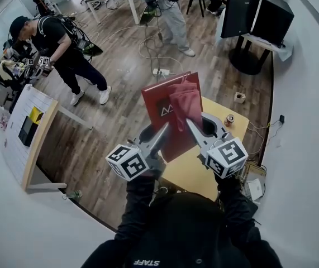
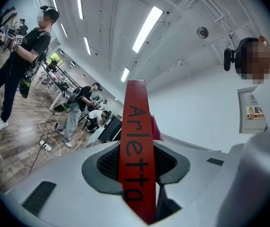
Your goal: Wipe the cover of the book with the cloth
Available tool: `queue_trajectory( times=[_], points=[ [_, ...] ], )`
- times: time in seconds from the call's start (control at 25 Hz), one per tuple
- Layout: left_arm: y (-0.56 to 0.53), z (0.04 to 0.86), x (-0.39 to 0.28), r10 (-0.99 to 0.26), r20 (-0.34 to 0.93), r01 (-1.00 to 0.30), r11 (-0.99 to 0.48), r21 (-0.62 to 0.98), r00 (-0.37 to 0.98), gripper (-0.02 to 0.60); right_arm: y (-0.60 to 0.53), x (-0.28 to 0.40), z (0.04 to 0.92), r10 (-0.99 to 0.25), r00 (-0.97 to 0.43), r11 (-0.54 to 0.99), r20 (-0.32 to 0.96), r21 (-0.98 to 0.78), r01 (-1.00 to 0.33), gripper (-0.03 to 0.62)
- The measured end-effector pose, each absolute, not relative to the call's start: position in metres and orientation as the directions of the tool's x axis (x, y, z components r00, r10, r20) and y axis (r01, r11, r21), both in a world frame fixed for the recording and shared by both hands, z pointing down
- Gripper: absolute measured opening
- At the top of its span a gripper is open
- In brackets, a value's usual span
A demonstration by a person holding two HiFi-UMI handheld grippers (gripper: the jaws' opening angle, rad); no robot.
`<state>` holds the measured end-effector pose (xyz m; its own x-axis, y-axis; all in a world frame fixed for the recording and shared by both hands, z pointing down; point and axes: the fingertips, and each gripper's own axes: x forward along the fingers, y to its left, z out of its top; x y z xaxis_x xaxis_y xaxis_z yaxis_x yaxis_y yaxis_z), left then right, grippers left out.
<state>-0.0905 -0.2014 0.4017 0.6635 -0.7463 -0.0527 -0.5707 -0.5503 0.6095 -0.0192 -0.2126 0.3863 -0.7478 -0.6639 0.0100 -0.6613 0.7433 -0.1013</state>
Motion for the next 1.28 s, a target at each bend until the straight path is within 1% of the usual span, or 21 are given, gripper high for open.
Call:
queue_trajectory(
  times=[0.48, 0.76, 1.0, 1.28],
  points=[
    [-0.201, 0.398, -0.097, -0.747, -0.058, -0.561, -0.546, 0.622, 0.663, 0.179, -0.230, 0.011, 0.396, -0.733, -0.678, 0.671, 0.050, -0.111, -0.733, 0.077],
    [-0.202, 0.403, -0.095, -0.752, -0.062, -0.559, -0.540, 0.630, 0.656, 0.179, -0.223, 0.023, 0.387, -0.747, -0.664, 0.659, 0.020, -0.109, -0.745, 0.078],
    [-0.205, 0.405, -0.099, -0.770, -0.060, -0.571, -0.520, 0.636, 0.635, 0.179, -0.198, 0.005, 0.368, -0.706, -0.708, 0.707, -0.036, -0.093, -0.701, 0.078],
    [-0.203, 0.399, -0.099, -0.774, -0.070, -0.571, -0.522, 0.633, 0.629, 0.179, -0.171, -0.029, 0.372, -0.642, -0.766, 0.763, -0.033, -0.118, -0.635, 0.078]
  ],
)
